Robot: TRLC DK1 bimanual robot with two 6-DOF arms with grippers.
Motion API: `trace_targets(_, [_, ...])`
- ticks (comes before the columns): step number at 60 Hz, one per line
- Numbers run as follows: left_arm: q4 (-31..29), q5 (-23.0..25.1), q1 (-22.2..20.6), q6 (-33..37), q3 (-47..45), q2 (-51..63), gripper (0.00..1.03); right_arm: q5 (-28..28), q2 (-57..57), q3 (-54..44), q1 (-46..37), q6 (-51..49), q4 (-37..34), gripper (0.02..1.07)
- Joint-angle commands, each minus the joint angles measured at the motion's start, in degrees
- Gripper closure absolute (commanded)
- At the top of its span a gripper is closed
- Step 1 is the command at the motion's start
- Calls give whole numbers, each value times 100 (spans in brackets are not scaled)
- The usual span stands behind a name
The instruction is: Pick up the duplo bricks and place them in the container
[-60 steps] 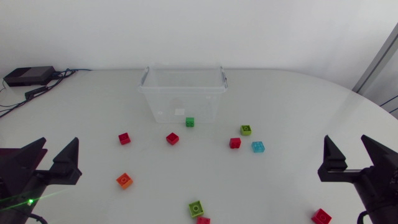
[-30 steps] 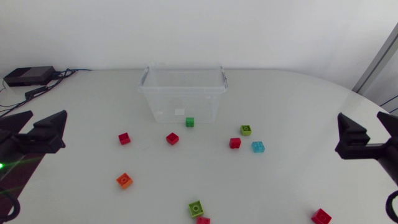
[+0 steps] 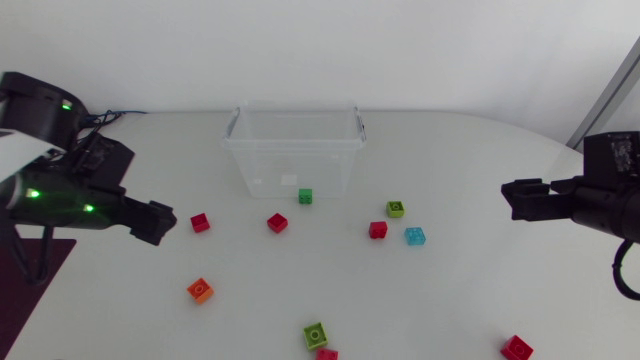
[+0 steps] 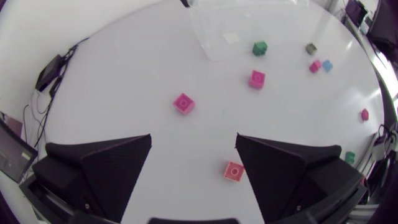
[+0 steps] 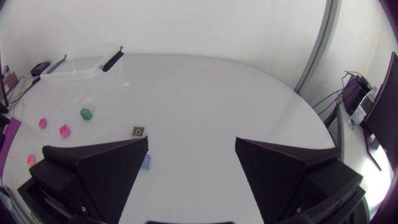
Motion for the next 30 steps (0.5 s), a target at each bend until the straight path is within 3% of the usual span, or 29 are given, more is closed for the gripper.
trace_targets(1, [-151, 185, -81, 541, 11, 357, 9, -98, 330, 223, -48, -6, -254, 6])
trace_targets(14, [-696, 615, -230, 1095, 55, 1219, 9, -142, 945, 434, 163, -147, -781, 6])
trace_targets(25, [-793, 624, -415, 1376, -156, 1535, 9, -151, 1552, 662, 391, -912, -1466, 6])
trace_targets(30, [-802, 624, -415, 1526, -191, 1755, 10, -564, 1543, 478, 453, -1105, -1335, 6])
